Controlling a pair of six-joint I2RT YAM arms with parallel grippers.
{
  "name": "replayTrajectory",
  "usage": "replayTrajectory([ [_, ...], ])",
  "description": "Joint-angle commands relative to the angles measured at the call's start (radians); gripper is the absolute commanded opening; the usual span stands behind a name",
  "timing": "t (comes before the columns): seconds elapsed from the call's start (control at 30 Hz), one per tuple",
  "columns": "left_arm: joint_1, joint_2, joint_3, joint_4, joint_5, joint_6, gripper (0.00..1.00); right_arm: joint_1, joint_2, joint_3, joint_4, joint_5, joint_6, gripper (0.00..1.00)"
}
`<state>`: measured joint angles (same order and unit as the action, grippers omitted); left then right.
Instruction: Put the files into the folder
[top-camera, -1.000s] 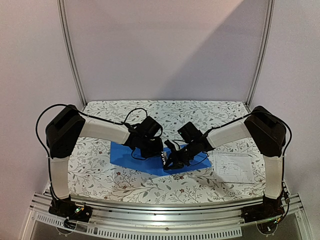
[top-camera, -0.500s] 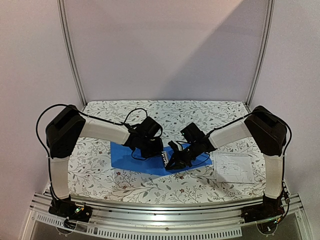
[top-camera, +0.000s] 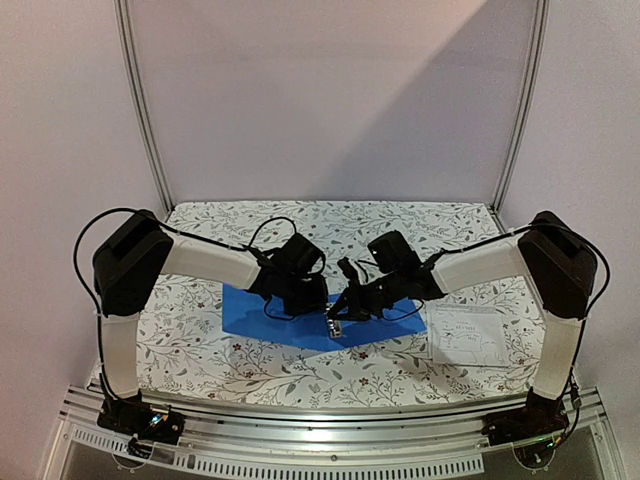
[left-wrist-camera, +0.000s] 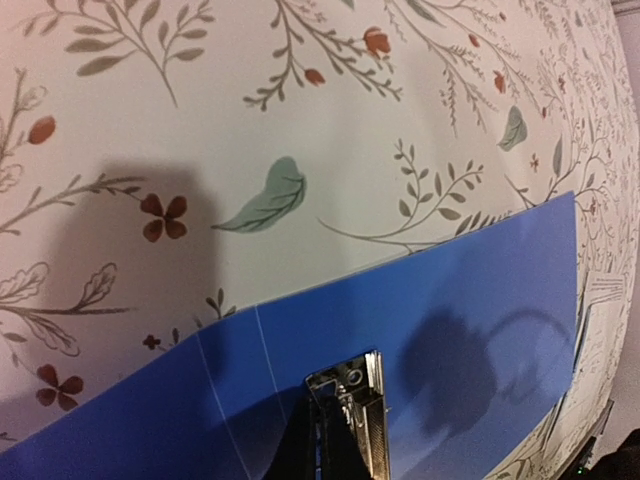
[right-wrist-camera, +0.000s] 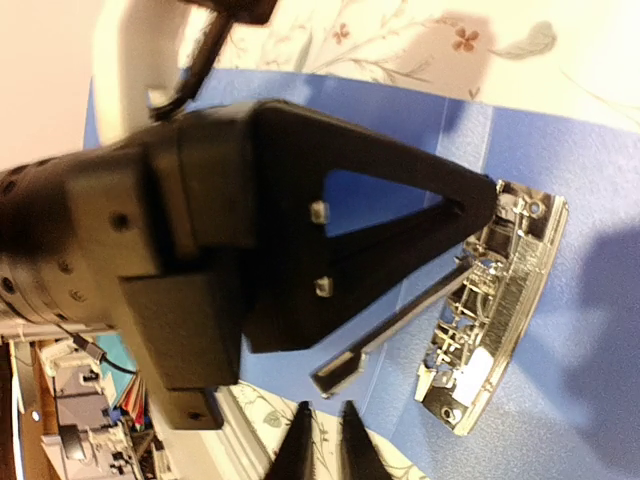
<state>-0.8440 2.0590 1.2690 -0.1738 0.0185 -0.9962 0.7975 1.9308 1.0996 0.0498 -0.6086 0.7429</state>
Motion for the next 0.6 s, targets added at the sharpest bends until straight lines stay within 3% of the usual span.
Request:
replayTrajectory([
  [0.0,0.003,0.04,-0.015,-0.098,0.008,0.027,0.0,0.002,-0.039,-0.022,0.116,-0.051,0.038,0.16],
  [0.23,0.01,0.028,-0.013,-0.023,0.082,0.045,0.02,-0.034,-0.086,-0.054,0.064,-0.085,0.003,0.23],
  [0.4,0.016,0.013,-0.008,0.036,0.146,0.017,0.28,-0.07,-0.145,-0.093,0.015,-0.066,-0.057,0.24],
  [0.57,0.016,-0.037,0.047,0.013,0.12,0.067,0.36,-0.09,-0.181,-0.124,-0.007,-0.042,-0.118,0.25],
])
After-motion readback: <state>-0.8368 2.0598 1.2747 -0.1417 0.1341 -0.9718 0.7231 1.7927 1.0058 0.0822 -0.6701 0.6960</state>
